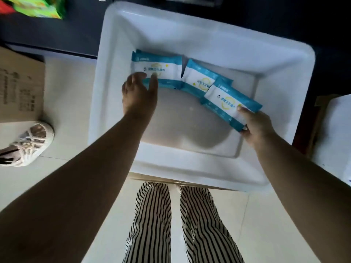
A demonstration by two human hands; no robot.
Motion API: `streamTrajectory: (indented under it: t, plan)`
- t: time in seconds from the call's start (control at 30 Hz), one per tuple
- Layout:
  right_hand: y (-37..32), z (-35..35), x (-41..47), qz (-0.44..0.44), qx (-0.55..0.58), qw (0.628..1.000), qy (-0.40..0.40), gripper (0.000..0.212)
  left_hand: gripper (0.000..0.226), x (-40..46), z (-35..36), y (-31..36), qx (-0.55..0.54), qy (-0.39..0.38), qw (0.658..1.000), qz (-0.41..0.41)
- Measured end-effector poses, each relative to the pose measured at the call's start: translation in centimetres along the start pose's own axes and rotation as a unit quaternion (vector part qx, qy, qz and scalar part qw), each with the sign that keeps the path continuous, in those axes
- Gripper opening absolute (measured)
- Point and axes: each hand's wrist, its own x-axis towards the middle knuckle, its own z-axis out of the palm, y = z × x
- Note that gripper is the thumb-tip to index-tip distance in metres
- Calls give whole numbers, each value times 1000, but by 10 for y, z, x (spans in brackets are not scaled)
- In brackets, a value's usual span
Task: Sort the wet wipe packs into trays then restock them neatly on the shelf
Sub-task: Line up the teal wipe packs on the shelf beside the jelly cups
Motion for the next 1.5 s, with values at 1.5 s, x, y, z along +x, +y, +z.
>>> streamTrajectory:
  t: [1.5]
  plan:
    - [-135, -65, -195, -199, 115, 957, -176, 20, 49, -55, -186, 126, -313, -205, 926, -57]
